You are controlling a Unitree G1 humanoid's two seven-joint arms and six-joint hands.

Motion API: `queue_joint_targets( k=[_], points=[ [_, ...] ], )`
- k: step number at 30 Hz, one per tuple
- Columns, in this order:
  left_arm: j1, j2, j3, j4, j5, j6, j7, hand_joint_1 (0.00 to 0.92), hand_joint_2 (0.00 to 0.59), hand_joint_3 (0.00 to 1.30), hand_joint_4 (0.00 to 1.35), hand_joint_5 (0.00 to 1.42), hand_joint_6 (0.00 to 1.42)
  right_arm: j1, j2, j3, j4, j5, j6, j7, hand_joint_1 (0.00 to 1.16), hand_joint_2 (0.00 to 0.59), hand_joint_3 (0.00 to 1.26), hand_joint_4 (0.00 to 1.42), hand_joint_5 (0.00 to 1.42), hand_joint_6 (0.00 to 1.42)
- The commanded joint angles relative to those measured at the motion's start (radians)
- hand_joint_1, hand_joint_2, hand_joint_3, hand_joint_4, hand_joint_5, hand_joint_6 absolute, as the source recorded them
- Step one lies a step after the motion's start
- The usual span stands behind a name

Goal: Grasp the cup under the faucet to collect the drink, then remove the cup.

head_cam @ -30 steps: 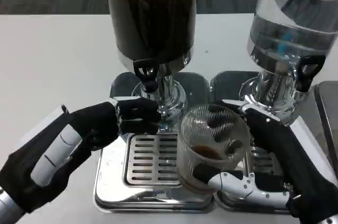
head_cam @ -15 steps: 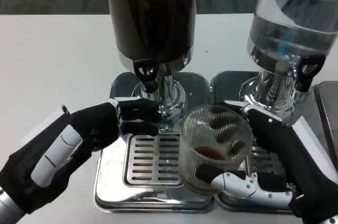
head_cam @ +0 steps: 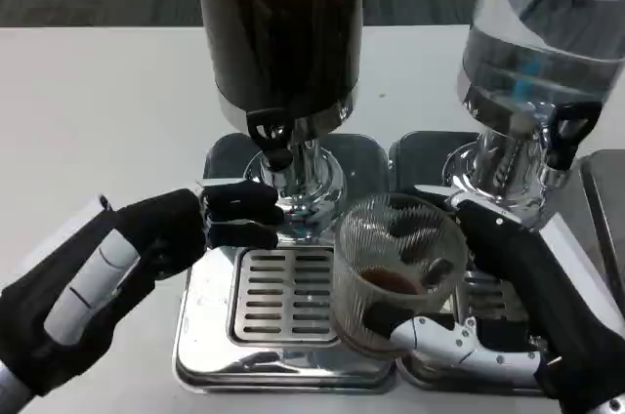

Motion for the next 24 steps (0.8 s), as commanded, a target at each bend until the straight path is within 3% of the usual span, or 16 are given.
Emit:
queue_joint_targets(
  k=[1,12,19,24],
  points=[
    [0.006,0.013,0.007,-0.007,0.001,0.01,0.0,0.0,0.145,0.33,0.29,0.33,0.23,-0.011,0.007,-0.005,-0.023,0.017,-0.007,-0.007,0.69,0.248,0.52,0.56,0.64,0.66],
    [0.003,0.024,0.003,0.005,0.046,-0.036,-0.014,0.0,0.156,0.34,0.29,0.33,0.23,-0.004,0.01,-0.014,-0.015,0.029,-0.022,-0.011,0.69,0.248,0.53,0.57,0.65,0.66],
    [-0.014,0.059,0.004,-0.003,0.197,-0.204,0.005,0.0,0.148,0.34,0.29,0.32,0.23,0.006,-0.024,-0.069,-0.008,0.079,-0.045,0.013,0.69,0.248,0.53,0.57,0.65,0.68],
    [-0.017,0.09,0.015,0.018,0.259,-0.306,0.016,0.0,0.141,0.33,0.29,0.32,0.23,0.007,-0.029,-0.076,-0.011,0.082,-0.049,0.01,0.69,0.248,0.53,0.57,0.65,0.68]
  ],
)
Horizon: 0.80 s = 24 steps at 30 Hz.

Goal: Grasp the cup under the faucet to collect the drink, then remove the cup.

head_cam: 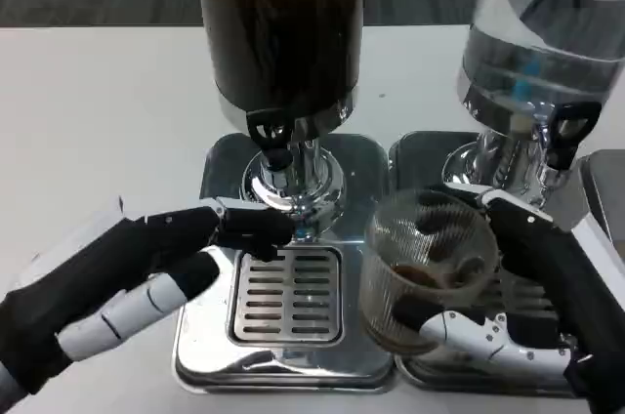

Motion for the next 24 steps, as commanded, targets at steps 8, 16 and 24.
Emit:
queue_joint_targets(
  k=[8,16,24],
  points=[
    [-0.002,0.047,0.015,0.028,0.071,-0.141,0.043,0.0,0.135,0.33,0.29,0.32,0.23,-0.01,0.001,-0.004,-0.004,0.03,-0.048,-0.002,0.69,0.248,0.54,0.57,0.65,0.69],
    [0.016,0.058,0.019,0.024,0.103,-0.177,0.067,0.0,0.116,0.32,0.28,0.31,0.23,-0.01,-0.002,-0.009,-0.004,0.041,-0.045,0.008,0.69,0.248,0.54,0.58,0.66,0.69],
    [0.028,0.064,0.016,0.02,0.13,-0.203,0.093,0.0,0.109,0.3,0.27,0.29,0.23,-0.002,-0.004,-0.016,-0.015,0.044,-0.044,0.01,0.69,0.248,0.54,0.58,0.66,0.7]
  ],
)
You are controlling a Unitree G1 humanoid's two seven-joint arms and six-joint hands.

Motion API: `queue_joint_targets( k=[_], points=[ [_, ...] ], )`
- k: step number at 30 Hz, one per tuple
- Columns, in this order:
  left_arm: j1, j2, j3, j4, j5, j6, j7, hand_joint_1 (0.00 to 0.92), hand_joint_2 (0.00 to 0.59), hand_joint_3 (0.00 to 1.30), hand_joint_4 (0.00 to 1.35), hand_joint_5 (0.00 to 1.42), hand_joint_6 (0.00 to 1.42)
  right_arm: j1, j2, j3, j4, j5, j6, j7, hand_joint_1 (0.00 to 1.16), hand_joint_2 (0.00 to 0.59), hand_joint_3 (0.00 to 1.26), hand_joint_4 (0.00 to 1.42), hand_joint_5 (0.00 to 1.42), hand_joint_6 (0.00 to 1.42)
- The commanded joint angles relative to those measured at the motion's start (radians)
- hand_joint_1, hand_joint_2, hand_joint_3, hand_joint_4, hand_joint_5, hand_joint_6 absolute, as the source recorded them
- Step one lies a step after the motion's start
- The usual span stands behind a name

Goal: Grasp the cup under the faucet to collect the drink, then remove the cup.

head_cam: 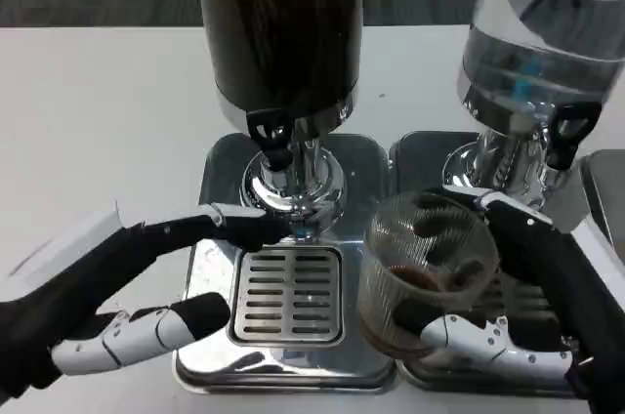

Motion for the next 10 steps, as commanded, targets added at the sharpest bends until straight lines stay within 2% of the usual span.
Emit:
queue_joint_targets(
  k=[1,10],
  points=[
    [0.008,0.017,0.001,0.001,0.019,-0.017,0.018,0.0,0.108,0.3,0.27,0.29,0.23,-0.005,0.002,-0.014,-0.019,0.021,-0.035,-0.005,0.69,0.248,0.54,0.58,0.66,0.7],
    [0.015,0.017,0.0,-0.003,0.019,-0.018,0.028,0.0,0.107,0.3,0.27,0.29,0.23,-0.004,0.001,-0.017,-0.023,0.027,-0.03,0.003,0.69,0.248,0.54,0.59,0.66,0.71]
  ],
)
